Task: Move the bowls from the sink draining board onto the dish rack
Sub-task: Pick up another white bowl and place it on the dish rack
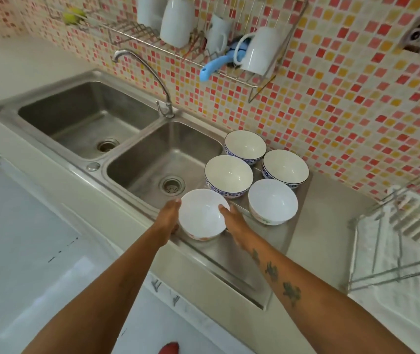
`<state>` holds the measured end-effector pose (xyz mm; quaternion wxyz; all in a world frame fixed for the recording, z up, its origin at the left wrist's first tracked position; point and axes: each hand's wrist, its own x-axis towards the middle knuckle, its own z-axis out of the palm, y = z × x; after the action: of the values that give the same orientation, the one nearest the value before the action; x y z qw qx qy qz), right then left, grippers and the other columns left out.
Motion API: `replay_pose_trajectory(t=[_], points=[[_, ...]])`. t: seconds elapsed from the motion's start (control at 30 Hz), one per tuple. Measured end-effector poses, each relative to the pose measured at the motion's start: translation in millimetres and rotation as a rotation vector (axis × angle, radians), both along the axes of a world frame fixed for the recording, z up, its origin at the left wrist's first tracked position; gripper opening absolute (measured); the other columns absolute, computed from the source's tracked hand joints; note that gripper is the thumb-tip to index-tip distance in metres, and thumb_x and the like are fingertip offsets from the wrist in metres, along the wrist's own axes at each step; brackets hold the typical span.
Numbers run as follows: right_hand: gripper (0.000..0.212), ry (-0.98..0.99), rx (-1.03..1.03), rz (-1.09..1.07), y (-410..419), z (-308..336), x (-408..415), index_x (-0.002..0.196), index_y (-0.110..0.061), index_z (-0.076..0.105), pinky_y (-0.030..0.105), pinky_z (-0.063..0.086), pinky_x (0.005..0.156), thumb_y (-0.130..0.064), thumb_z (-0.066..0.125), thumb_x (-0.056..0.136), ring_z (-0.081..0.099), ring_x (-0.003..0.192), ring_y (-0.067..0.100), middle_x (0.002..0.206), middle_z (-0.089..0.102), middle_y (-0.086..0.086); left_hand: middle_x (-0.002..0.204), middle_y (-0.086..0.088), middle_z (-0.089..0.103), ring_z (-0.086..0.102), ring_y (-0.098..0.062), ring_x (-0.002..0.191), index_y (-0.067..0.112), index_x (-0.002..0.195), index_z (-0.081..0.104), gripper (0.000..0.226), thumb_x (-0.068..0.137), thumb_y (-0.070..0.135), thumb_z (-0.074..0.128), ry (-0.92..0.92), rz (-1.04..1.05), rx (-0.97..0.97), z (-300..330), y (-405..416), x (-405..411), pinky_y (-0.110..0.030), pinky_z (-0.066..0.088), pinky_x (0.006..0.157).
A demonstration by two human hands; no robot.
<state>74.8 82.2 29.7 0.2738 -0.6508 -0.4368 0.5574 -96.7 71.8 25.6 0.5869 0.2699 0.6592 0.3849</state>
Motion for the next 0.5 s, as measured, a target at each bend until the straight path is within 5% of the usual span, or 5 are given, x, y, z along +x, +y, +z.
replay_pose_trajectory(t=[0.1, 0.17, 0.5], points=[[0.048, -0.002, -0.005, -0.011, 0.3, -1.6, -3.3, 0.142, -0.017, 0.038, 0.037, 0.040, 0.106, -0.032, 0.045, 0.097, 0.049, 0.122, 0.021, 0.139, 0.050, 0.005, 0.111, -0.014, 0.062, 0.061, -0.029, 0.094, 0.018, 0.111, 0.052, 0.031, 0.102, 0.039, 0.031, -0.031, -0.016, 0.017, -5.4, 3.8, 6.2, -0.037, 0.050, 0.085], [0.049, 0.002, -0.005, -0.032, -0.2, -3.6, -4.4, 0.142, -0.014, 0.037, 0.034, 0.040, 0.102, -0.031, 0.046, 0.097, 0.048, 0.117, 0.019, 0.139, 0.049, 0.007, 0.128, -0.015, 0.056, 0.054, -0.035, 0.117, 0.018, 0.124, 0.050, 0.037, 0.102, 0.041, 0.030, -0.057, -0.001, -0.002, -4.5, 3.6, 11.0, -0.048, 0.046, 0.101], [0.047, 0.083, 0.123, -0.095, -17.3, 47.1, -10.6, 0.145, -0.019, 0.034, 0.028, 0.037, 0.099, -0.030, 0.041, 0.100, 0.044, 0.118, 0.013, 0.141, 0.046, -0.001, 0.124, -0.016, 0.060, 0.056, -0.035, 0.108, 0.011, 0.126, 0.053, 0.043, 0.105, 0.039, 0.029, -0.314, 0.158, 0.076, 50.0, -14.3, 19.2, -0.047, 0.045, 0.101]])
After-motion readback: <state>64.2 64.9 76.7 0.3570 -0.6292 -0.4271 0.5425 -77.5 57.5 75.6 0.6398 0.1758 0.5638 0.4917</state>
